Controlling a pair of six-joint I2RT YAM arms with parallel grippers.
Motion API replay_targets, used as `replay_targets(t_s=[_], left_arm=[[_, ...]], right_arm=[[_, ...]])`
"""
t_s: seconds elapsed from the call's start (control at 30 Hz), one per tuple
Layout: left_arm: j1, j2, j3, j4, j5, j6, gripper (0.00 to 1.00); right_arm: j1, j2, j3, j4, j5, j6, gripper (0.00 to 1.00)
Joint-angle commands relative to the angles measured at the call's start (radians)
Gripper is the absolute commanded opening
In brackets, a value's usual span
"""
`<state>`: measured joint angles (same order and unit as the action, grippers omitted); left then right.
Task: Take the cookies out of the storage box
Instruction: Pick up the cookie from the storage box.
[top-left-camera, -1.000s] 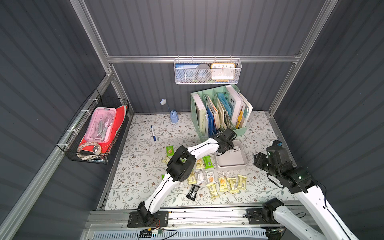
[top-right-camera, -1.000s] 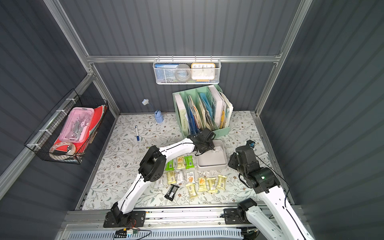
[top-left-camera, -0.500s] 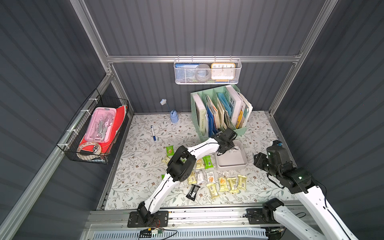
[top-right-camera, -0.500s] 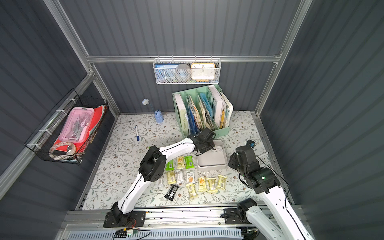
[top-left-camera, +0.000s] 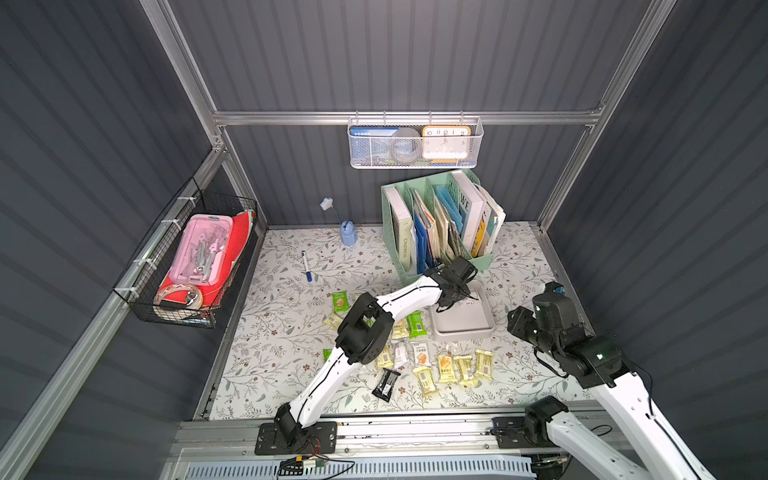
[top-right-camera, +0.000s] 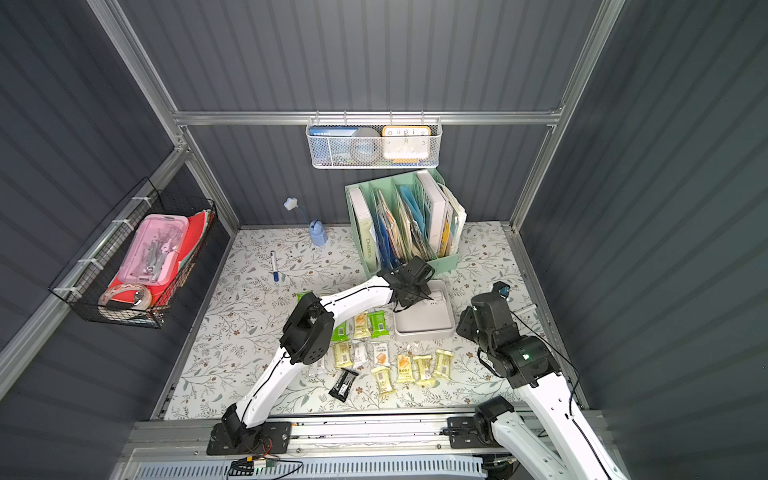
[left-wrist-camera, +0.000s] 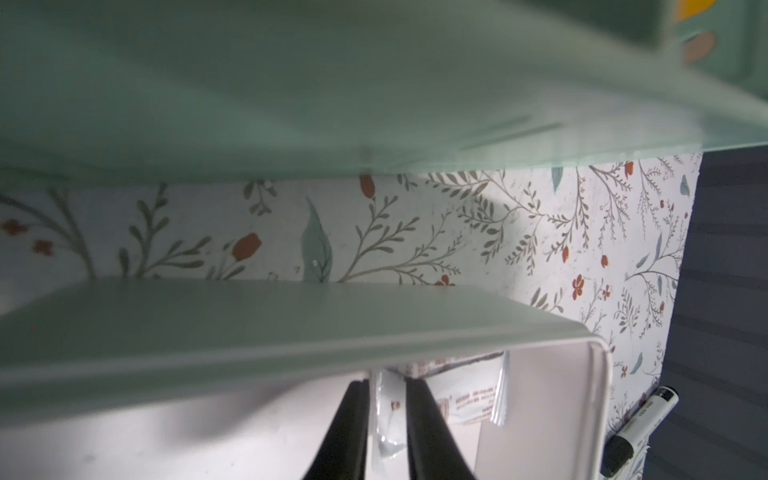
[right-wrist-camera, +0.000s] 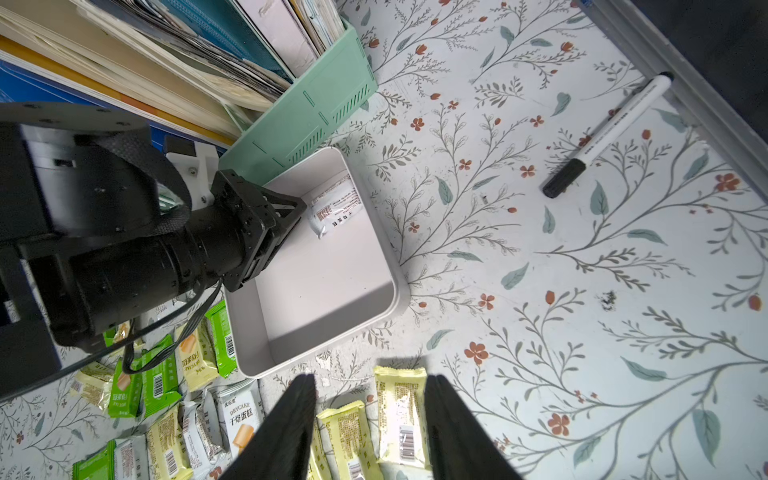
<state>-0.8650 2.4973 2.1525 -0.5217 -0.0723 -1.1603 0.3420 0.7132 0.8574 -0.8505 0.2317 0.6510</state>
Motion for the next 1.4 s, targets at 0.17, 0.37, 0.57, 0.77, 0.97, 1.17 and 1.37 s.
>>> replay_targets(t_s=[0.17,0.37,0.57,0.77,0.97,1.17,1.37], left_arm=[[-0.015,0.072,0.01,-0.121,0.019,-0.054,0.22],[-0.02,0.079,0.017,-0.141,0.011,-0.065,0.21],[-0.022,0.079,0.01,-0.126,0.015,-0.068,0.2],[-0.022,0.092,0.012,-0.086,0.023,-0.065,0.12],[-0.022,0.09,0.013,-0.07,0.015,-0.055,0.03],[-0.022,0.028,-0.034,-0.049,-0.025,-0.036,0.0],[-0.024,-0.055,-0.1,-0.019,-0.05,-0.019,0.0]], right_arm=[[-0.003,-0.017,-0.009,-0.032,0.009,0.009,0.48],[-0.003,-0.019,-0.011,-0.034,0.011,0.009,0.48],[-0.003,-0.02,-0.011,-0.035,0.013,0.01,0.48],[-0.003,-0.019,-0.003,-0.043,0.015,0.004,0.48],[-0.003,-0.022,0.0,-0.046,0.014,0.004,0.48],[-0.003,-0.019,0.003,-0.042,0.01,0.004,0.48],[-0.003,-0.019,0.005,-0.043,0.008,0.003,0.47]])
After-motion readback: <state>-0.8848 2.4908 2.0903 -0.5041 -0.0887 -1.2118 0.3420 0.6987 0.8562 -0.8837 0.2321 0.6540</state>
